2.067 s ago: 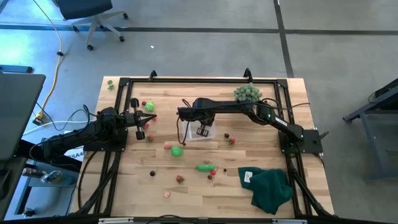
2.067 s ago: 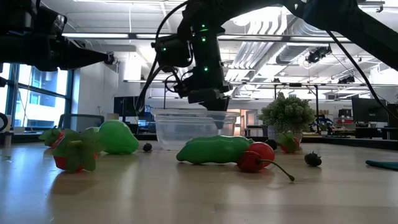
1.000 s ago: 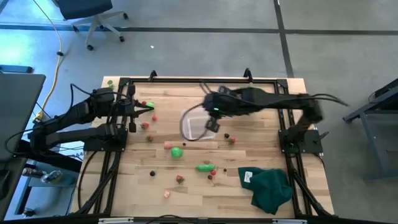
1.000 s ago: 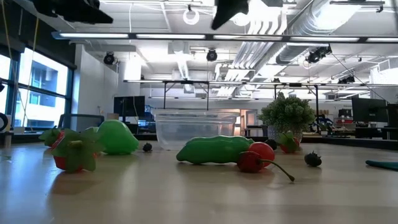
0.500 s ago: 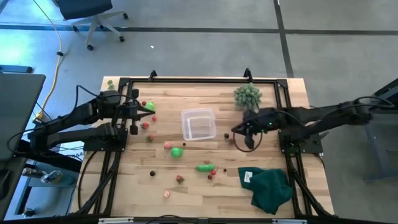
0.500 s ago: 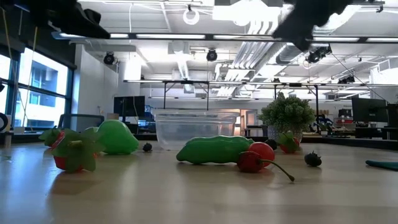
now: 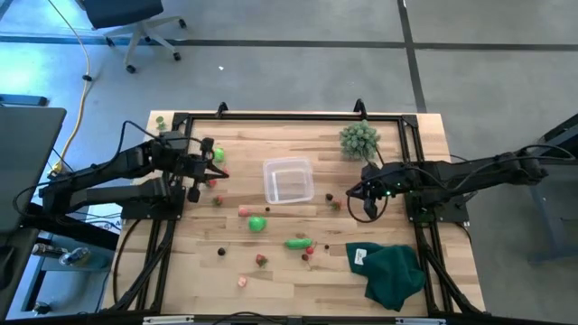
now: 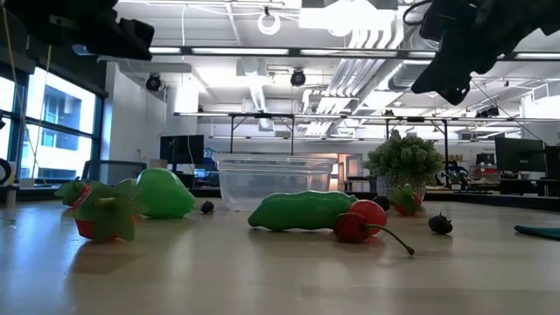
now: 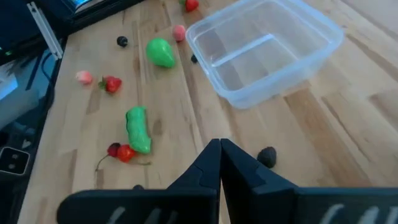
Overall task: Pick and placing Produce into tupperware
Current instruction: Put the strawberry into the transparent bin
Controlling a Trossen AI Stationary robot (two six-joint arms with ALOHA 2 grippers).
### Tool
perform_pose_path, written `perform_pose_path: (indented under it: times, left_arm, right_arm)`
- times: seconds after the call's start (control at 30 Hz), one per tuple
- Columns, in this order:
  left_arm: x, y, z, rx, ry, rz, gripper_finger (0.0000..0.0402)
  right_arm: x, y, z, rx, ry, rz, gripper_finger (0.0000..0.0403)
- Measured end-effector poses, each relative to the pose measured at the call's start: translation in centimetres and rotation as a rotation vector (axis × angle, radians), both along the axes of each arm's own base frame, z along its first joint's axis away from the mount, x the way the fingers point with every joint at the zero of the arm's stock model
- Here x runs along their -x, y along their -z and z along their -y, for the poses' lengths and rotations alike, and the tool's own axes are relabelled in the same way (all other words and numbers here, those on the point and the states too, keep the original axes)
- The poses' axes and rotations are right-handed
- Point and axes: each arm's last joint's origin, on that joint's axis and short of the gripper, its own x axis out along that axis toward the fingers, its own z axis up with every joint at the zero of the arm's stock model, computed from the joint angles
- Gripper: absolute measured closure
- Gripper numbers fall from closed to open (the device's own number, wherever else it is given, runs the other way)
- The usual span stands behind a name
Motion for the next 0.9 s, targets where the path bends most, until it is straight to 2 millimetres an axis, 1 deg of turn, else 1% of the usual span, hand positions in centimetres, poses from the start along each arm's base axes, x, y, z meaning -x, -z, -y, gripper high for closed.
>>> perform_pose_path:
  times: [0.1,0.27,0.4,0.53,0.63,0.73,0.83,0.9]
  left_arm:
    - [0.0,0.3,0.0,0.007,-0.016,-0.036,0.0401]
    - [0.3,0.4,-0.2,-0.037,-0.104,-0.073,0.0401]
    - [0.7,-0.2,-0.3,-0.082,-0.189,-0.081,0.0401]
    - [1.0,-0.7,-0.2,-0.038,-0.232,-0.095,0.0401]
    - [1.0,-0.8,-0.2,-0.033,-0.235,-0.094,0.0401]
    - [1.0,-0.8,-0.2,-0.032,-0.236,-0.095,0.0401]
    - [1.0,-0.7,-0.2,-0.031,-0.235,-0.097,0.0401]
    - [1.0,-0.7,-0.2,-0.031,-0.236,-0.097,0.0401]
  right_arm:
    - [-0.1,-0.2,0.0,0.025,-0.017,0.027,0.0402]
    - [-0.2,-0.3,0.1,0.064,-0.013,0.034,0.0402]
    - [-0.2,-0.3,0.1,0.105,-0.029,0.032,0.0402]
    - [-0.1,-0.2,0.1,0.114,-0.024,0.020,0.0398]
    - [0.0,0.0,0.2,0.125,-0.003,0.001,0.0379]
    - [0.1,0.1,0.2,0.109,0.024,-0.012,0.0349]
    - [0.1,0.1,0.2,0.067,0.030,-0.016,0.0316]
    - [0.1,0.1,0.1,0.008,0.035,-0.014,0.0300]
